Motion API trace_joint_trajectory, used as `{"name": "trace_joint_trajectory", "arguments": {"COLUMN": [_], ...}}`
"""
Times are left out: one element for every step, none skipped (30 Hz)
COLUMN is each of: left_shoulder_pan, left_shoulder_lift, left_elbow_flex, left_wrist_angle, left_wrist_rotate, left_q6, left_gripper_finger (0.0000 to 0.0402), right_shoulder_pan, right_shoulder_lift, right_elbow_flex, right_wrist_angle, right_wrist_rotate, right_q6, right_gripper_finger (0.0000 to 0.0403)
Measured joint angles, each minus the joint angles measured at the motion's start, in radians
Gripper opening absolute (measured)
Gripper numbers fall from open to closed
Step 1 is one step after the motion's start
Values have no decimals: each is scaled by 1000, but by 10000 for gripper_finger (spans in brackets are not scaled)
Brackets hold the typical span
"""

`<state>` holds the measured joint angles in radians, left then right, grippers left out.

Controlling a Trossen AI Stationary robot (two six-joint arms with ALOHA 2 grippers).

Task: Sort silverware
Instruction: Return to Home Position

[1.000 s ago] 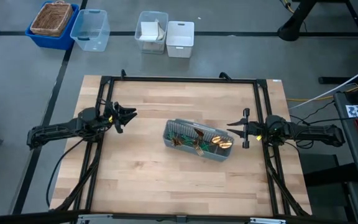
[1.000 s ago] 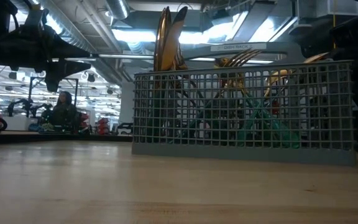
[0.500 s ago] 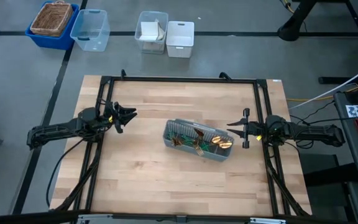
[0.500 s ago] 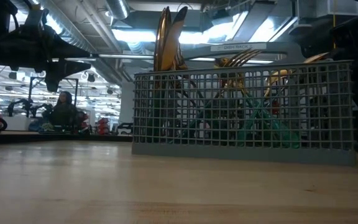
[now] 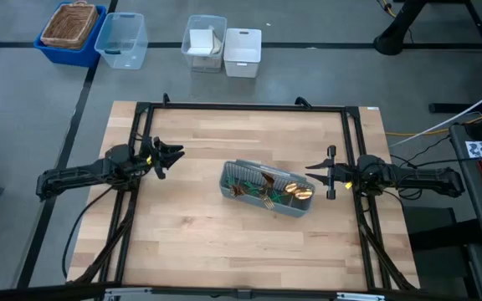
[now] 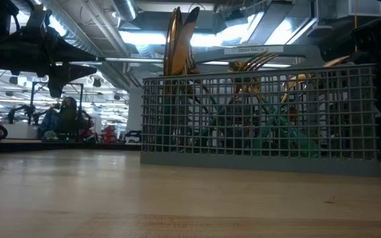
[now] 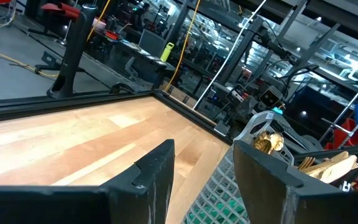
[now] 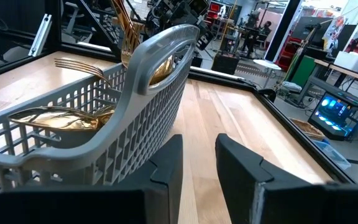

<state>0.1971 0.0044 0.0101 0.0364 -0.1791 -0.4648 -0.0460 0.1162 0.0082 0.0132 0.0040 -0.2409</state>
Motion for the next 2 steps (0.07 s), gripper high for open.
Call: {"name": "trace_joint_trajectory", "arguments": {"left_shoulder_pan": [0,0], "left_shoulder_lift": [0,0], "left_elbow_flex": [0,0], "left_wrist_angle": [0,0], "left_wrist_rotate": [0,0], "left_q6": [0,0], "left_gripper_finger": [154,154], "right_shoulder_pan": [0,0], "right_shoulder_lift": [0,0], "right_elbow_flex": [0,0], "right_wrist_angle": [0,0], "right_wrist_rotate": [0,0], "right_q6": [0,0], "right_gripper_finger": [97,97]}}
